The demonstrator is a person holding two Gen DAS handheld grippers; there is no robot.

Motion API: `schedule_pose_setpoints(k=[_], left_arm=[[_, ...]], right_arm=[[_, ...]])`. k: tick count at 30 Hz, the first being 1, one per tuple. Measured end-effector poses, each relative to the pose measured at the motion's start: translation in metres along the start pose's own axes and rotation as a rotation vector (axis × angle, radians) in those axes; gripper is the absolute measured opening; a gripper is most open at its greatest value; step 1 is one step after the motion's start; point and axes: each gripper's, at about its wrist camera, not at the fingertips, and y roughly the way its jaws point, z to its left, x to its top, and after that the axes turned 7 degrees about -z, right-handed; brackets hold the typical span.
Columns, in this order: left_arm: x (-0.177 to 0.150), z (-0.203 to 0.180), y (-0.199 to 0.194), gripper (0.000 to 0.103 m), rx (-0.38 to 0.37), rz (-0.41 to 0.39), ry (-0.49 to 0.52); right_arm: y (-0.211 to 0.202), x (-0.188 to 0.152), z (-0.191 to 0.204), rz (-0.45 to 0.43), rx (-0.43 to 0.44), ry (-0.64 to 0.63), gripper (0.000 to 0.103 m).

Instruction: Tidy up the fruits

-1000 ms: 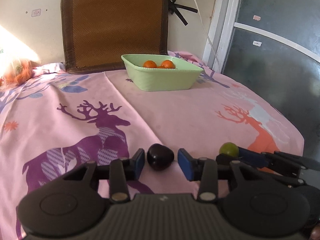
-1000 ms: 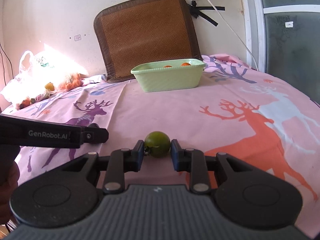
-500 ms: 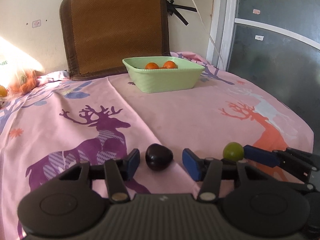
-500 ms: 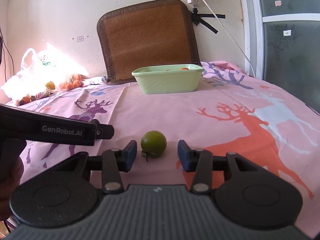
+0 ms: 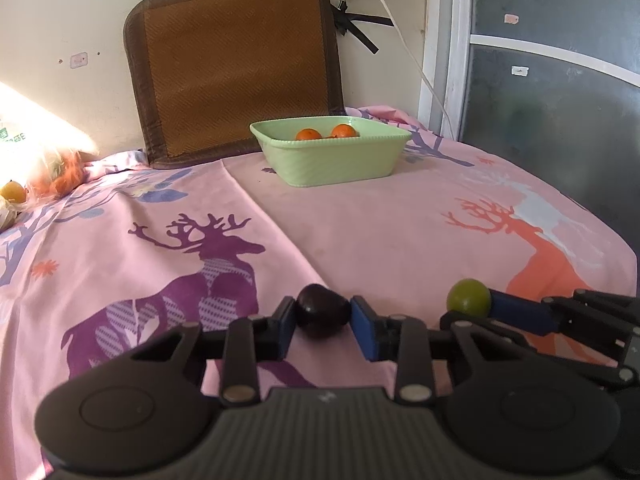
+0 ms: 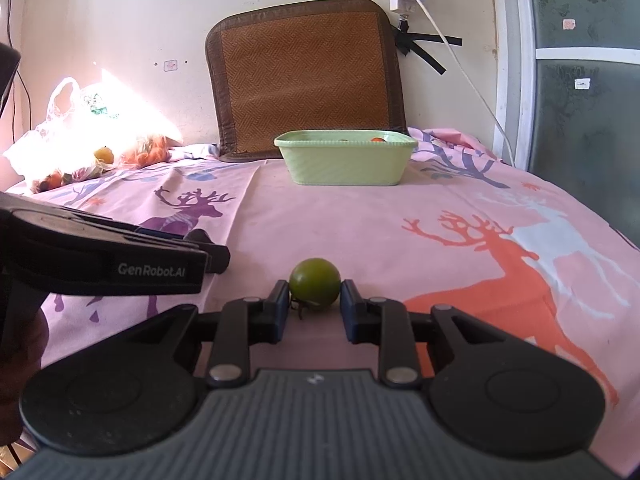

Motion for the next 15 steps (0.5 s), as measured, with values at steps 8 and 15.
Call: schedule_pose_setpoints(k=[8, 15], left_arm=[[-0.0019, 0.0004, -0.0014, 0.030, -0.003, -0.003, 0.004], [-0.0024, 0.0001, -0.0017, 0.031, 0.000, -0.003, 0.007]], right_arm=[[-0.0018, -0.0003, 0.0015, -0.002, 0.000, 0.001, 0.030], [0.0000, -0.0006, -0.0004, 0.009, 0.000, 0.018, 0.030]])
